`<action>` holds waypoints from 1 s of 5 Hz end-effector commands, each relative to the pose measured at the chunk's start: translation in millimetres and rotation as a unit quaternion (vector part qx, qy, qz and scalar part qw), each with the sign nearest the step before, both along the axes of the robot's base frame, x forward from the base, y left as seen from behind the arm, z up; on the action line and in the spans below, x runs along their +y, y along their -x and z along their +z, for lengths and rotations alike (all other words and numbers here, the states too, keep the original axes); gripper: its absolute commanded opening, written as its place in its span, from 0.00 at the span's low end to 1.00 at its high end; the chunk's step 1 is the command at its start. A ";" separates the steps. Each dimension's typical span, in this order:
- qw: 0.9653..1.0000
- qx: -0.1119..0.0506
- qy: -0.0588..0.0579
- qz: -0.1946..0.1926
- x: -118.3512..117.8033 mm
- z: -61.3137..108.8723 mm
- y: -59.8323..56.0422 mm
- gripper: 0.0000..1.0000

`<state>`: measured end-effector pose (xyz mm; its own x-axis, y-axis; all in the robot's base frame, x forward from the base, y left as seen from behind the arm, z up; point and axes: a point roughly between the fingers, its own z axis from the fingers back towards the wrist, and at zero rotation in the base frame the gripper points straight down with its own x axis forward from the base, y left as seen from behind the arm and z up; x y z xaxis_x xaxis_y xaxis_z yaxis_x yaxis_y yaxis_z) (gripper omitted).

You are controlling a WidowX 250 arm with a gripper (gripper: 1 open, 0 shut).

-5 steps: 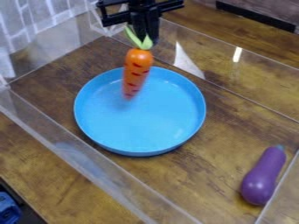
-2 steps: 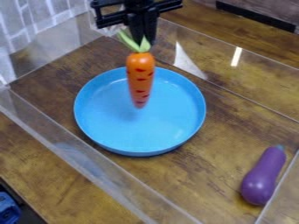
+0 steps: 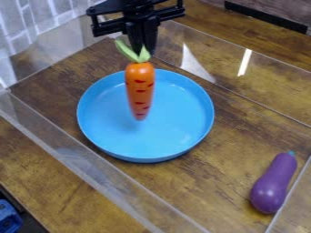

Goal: Put the carrot on the blue tray

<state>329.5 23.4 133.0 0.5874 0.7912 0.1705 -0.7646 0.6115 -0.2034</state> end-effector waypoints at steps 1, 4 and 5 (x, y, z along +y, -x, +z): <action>0.999 -0.039 -0.013 0.010 5.1 24.2 4.3 0.00; 0.996 -0.048 -0.025 0.073 26.4 23.8 18.0 0.00; 0.996 -0.053 -0.025 0.068 22.1 19.3 17.8 0.00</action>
<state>311.5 48.3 134.5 0.4602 0.8576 0.2297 -0.8359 0.5057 -0.2133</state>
